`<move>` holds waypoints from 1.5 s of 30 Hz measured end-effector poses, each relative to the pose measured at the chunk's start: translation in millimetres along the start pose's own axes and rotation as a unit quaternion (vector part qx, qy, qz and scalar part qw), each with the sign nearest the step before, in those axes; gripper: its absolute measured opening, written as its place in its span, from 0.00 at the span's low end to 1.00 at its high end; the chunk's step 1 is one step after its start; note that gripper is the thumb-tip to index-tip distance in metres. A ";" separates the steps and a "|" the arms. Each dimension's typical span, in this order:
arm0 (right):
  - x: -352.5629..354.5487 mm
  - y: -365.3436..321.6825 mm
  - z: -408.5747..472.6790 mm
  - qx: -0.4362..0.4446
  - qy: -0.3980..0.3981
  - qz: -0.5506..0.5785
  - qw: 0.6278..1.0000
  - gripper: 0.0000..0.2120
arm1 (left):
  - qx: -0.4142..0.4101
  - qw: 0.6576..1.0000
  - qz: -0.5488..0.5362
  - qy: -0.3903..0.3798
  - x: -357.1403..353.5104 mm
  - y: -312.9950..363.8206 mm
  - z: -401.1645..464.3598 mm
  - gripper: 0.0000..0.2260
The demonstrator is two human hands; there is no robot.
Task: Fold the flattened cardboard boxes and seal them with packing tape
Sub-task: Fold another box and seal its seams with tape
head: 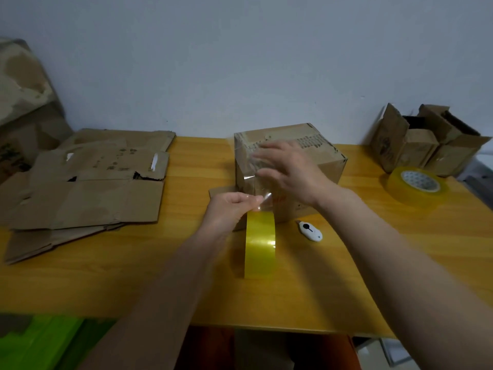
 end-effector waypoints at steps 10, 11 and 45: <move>-8.0 10.9 0.0 -0.049 0.029 0.099 0.993 0.17 | -0.040 0.999 -0.002 -0.024 4.6 1.7 -12.2 0.06; -2.1 3.9 -11.0 -0.048 0.105 0.127 0.985 0.14 | -0.050 0.999 -0.012 -0.012 5.3 0.6 -13.5 0.06; -53.2 -9.2 -77.1 -0.340 0.140 0.591 0.718 0.11 | -0.094 0.992 -0.051 0.071 10.5 8.7 -40.7 0.37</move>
Point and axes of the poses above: each hand's wrist, its own z-axis towards the middle knuckle, its own x-axis out of the back of the hand, y = z × x, the point moved 6 cm from there along z, towards the middle knuckle
